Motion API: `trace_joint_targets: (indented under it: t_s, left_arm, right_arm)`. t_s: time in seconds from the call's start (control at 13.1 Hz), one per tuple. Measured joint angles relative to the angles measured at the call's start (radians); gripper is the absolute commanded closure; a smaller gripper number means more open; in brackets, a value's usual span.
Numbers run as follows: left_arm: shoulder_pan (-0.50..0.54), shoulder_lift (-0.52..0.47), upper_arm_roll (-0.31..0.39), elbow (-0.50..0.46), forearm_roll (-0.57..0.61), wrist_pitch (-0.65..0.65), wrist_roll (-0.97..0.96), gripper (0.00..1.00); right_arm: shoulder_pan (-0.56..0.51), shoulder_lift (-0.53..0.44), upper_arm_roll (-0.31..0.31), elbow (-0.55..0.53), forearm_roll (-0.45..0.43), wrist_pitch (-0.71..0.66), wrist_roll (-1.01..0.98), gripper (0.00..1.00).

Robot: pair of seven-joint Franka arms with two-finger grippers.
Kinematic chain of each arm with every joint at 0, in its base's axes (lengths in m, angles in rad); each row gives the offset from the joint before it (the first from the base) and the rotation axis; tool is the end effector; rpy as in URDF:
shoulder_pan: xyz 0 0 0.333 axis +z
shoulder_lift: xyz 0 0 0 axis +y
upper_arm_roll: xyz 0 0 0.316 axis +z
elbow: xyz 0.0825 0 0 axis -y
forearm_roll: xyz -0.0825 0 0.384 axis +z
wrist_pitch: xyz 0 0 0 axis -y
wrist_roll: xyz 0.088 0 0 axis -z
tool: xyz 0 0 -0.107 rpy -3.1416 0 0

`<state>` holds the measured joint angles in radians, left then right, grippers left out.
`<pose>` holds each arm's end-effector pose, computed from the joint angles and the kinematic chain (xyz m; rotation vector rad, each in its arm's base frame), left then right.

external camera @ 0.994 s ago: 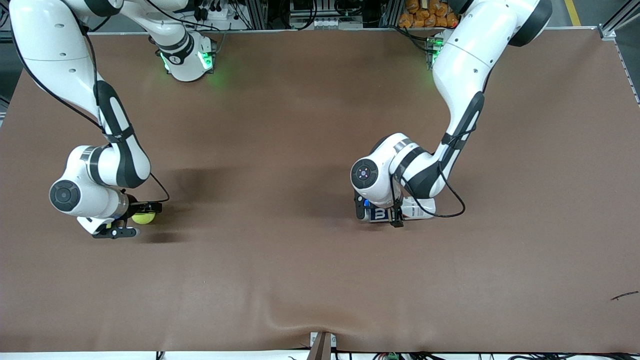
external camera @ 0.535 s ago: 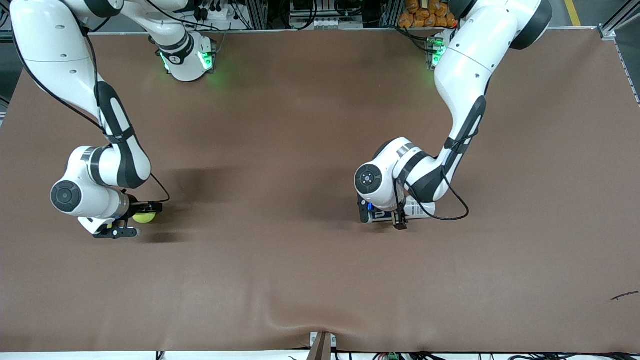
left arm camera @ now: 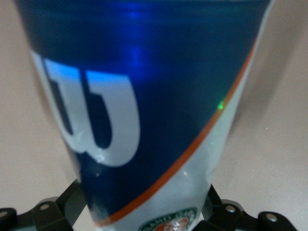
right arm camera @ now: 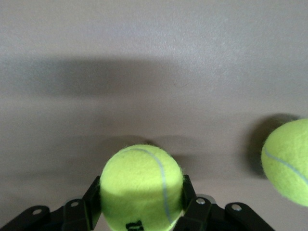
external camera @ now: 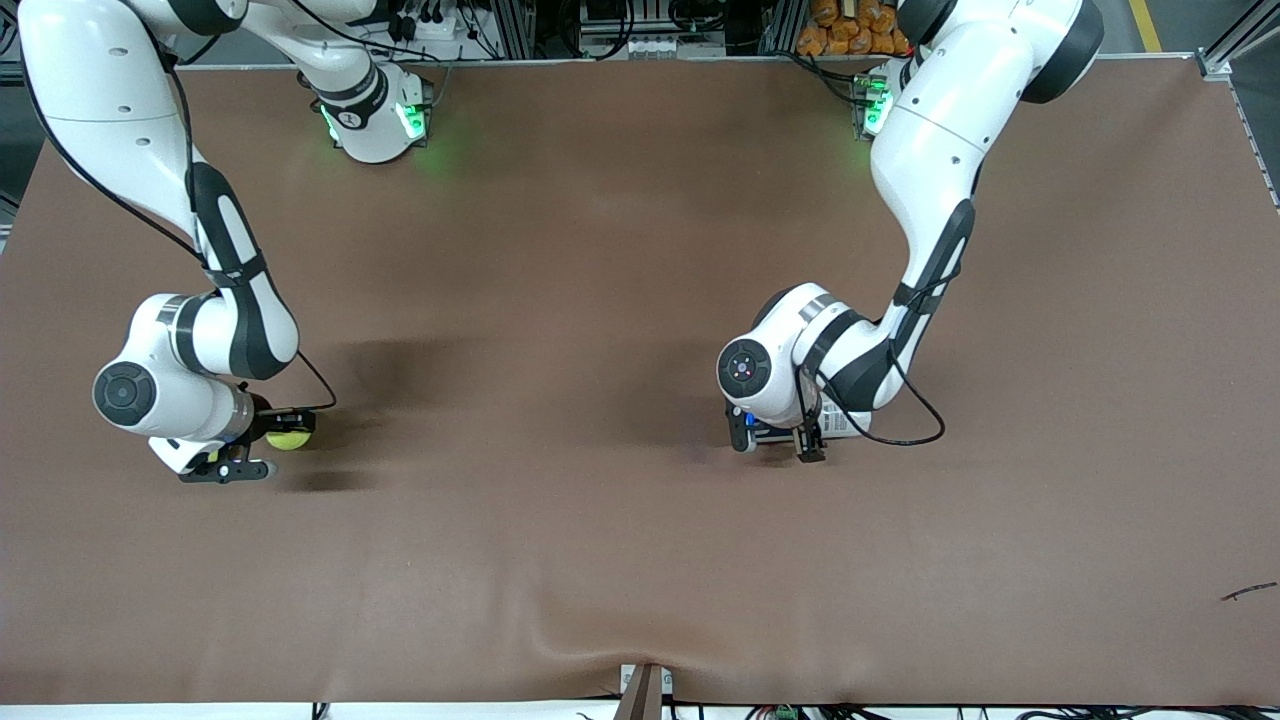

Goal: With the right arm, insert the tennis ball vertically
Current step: 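Lift the Wilson ball off the table with the right gripper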

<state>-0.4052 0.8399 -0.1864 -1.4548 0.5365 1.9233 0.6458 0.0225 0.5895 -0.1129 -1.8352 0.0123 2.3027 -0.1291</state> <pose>0.5965 -0.3346 0.1683 -2.0630 1.8812 0.4971 0.6313 -0.0533 0.1997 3.0931 0.0698 -0.1914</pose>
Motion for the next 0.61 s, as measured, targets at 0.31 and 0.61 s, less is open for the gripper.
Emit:
trace_joint_targets:
  t_s: [0.31, 0.61]
  left_arm:
    - [-0.002, 0.000, 0.000, 0.005, 0.000, -0.004, 0.000, 0.00]
    - [-0.006, 0.001, 0.000, 0.005, 0.002, -0.013, 0.000, 0.15]
  right_arm:
    - [0.000, -0.005, 0.000, 0.047, 0.000, 0.001, -0.004, 0.78]
    - [-0.006, -0.048, -0.001, 0.080, 0.000, -0.014, -0.045, 0.78]
